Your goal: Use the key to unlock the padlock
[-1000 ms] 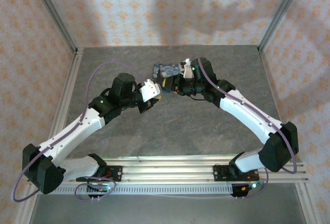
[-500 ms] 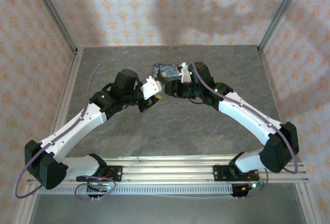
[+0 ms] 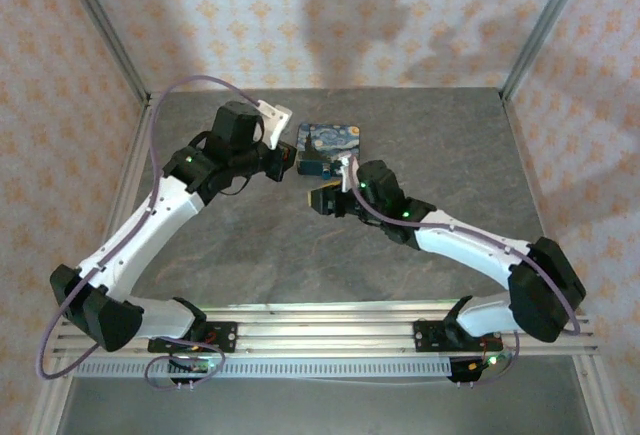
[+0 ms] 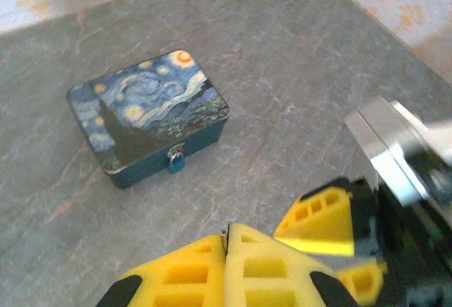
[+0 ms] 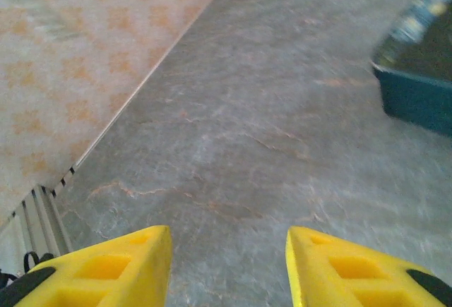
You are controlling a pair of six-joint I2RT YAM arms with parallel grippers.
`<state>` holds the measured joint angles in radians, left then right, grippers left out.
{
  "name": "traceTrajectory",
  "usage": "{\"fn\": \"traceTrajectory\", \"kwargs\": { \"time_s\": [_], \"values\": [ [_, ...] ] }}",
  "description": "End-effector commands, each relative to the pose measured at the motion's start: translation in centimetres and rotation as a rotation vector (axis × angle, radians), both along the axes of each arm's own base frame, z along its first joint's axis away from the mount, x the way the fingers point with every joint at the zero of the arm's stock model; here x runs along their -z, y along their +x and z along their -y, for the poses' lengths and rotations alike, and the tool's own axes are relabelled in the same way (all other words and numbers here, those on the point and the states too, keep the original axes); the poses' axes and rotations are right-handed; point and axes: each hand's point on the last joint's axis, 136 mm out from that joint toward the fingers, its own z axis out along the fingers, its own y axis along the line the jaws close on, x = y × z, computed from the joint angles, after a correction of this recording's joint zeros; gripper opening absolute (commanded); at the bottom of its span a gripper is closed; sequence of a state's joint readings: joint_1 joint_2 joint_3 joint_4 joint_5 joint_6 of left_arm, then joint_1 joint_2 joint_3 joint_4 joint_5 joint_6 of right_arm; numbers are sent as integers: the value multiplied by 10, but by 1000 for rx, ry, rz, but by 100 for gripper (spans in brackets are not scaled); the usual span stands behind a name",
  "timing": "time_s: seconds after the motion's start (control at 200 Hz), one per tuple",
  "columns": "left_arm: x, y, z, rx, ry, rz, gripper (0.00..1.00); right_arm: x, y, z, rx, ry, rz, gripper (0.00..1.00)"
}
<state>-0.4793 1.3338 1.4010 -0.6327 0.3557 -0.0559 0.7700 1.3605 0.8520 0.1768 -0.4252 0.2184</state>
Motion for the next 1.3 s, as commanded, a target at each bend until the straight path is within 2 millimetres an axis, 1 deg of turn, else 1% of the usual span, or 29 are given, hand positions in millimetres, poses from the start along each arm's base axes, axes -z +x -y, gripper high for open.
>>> {"fn": "traceTrajectory", "kwargs": {
  "time_s": [0.0,0.115,0.21,0.415,0.525,0.681,0.856,0.956,1.111,1.246,1.296],
  "values": [
    [9,-3,-17,-148,0,-135,0,-34,20,-16,-23,15,229,47],
    [5,-5,-18,-164,-18,-151,0,-40,22,-29,-64,53,297,47],
    [1,-7,-17,-160,-33,-147,0,-44,20,-39,-97,75,351,47],
    [1,-11,-12,-130,-53,-168,0,-55,27,-49,-84,87,412,47],
    [3,-11,-13,-127,-54,-177,0,-60,29,-50,-78,102,438,45],
    [4,-13,-14,-123,-56,-179,0,-66,24,-53,-111,119,458,41],
    [5,-15,-14,-112,-62,-188,0,-64,20,-55,-136,112,470,33],
    [5,-17,-13,-103,-65,-191,0,-62,20,-55,-139,104,474,31],
    [4,-19,-11,-85,-68,-192,0,-65,19,-54,-142,100,493,30],
    [4,-20,-10,-76,-68,-196,0,-68,19,-52,-140,90,517,26],
    [3,-21,-10,-74,-70,-194,0,-69,18,-51,-142,87,524,22]
  ]
}}
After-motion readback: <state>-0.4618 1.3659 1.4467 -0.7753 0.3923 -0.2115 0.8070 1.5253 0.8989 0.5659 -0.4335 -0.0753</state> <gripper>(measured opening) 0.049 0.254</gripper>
